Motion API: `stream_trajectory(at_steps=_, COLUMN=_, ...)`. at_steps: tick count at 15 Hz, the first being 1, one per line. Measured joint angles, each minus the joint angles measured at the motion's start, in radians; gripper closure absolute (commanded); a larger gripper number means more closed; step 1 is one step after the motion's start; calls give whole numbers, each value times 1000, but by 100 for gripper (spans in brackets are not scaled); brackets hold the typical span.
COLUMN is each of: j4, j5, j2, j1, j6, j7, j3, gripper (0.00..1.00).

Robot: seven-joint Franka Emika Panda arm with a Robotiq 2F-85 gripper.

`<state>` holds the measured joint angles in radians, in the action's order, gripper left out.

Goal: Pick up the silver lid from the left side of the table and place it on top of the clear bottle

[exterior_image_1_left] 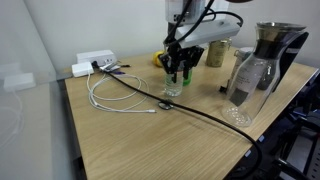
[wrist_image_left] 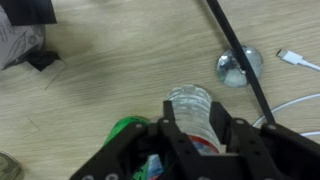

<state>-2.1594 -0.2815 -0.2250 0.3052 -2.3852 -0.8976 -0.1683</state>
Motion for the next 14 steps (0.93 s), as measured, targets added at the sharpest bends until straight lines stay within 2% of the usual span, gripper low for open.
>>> stream_trajectory(at_steps=2, j4=-5, j5=-1, j2=0, j1=0, j6=-20, j7=4, j3=1, gripper=100)
stream_trajectory(at_steps=7, j4=-29, j5=-9, j2=-2, j1=0, j6=-72, j7=20, j3=9, gripper=100)
stream_trajectory(at_steps=14, j4=-29, j5=-118, j2=-57, j1=1, j6=-186, j7=20, j3=53, gripper=100)
